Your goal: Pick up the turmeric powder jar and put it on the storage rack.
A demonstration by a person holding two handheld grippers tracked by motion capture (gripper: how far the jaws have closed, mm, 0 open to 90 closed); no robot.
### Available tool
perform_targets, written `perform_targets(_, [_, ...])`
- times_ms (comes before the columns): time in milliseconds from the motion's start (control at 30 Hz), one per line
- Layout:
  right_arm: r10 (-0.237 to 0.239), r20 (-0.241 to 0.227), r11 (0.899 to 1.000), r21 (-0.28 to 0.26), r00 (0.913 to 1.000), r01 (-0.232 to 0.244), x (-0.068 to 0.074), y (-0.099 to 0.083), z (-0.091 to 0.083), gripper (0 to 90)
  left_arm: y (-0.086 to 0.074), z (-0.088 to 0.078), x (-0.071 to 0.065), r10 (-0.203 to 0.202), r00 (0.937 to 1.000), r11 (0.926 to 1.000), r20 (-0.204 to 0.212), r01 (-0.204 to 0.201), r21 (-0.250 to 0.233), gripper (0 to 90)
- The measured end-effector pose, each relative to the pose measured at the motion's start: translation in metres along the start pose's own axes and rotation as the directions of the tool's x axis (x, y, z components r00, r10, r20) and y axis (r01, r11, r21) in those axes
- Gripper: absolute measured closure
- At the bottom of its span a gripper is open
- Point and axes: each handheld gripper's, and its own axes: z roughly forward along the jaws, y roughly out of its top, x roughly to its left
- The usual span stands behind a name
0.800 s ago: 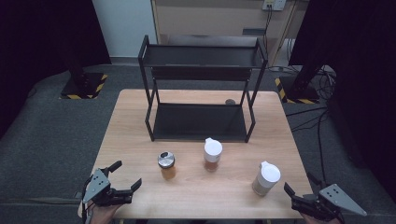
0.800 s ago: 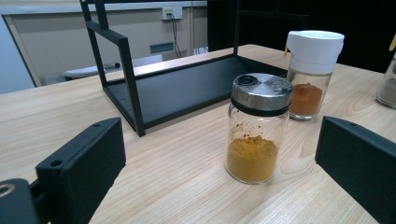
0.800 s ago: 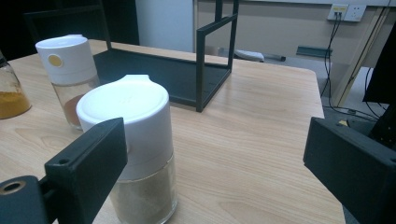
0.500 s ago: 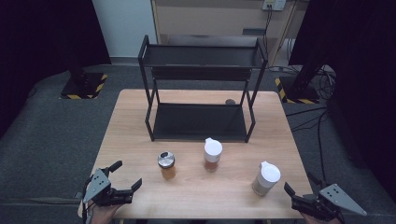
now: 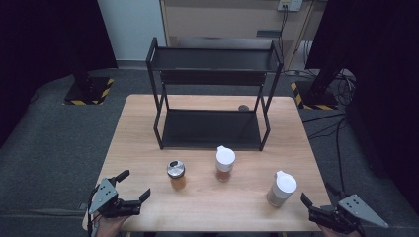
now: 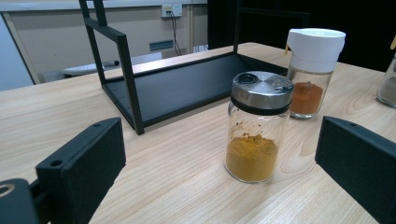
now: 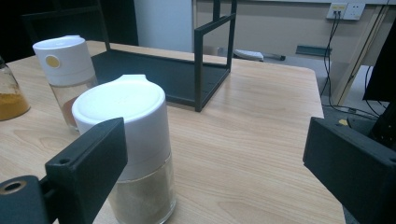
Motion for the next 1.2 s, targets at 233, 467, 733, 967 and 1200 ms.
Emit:
perform_targets(233, [-0.005, -0.003, 1.000, -0.006, 1.0000, 0.005, 0.001, 0.000, -0.001, 6.6, 0.001, 0.000, 0.000, 0.000, 1.0000, 1.0000, 0.009, 0.000, 0.006, 0.7])
perform_targets(467, [-0.003, -0.001, 1.000, -0.009, 1.0000, 0.003, 0.001, 0.000, -0.001, 6.7, 0.005, 0.000, -0.002, -0.010, 0.9999, 0.9999, 0.000, 0.010, 0.010, 1.1])
perform_targets(733, [-0.015, -0.005, 1.000, -0.004, 0.9999, 0.015, 0.002, 0.001, 0.001, 6.8, 0.024, 0.003, -0.006, -0.017, 0.9998, 0.9990, 0.011, 0.016, 0.041, 1.4])
perform_targets(967, [-0.014, -0.003, 1.000, -0.005, 0.9999, 0.014, 0.002, 0.001, 0.000, 6.8, 0.051, 0.006, -0.002, 0.020, 0.9993, 0.9981, 0.030, -0.022, 0.058, 1.5])
perform_targets(1200, [-0.015, -0.002, 1.000, -0.007, 0.9999, 0.014, 0.002, 0.001, 0.000, 6.8, 0.071, 0.014, 0.005, 0.024, 0.9973, 0.9944, 0.069, -0.031, 0.101, 1.8])
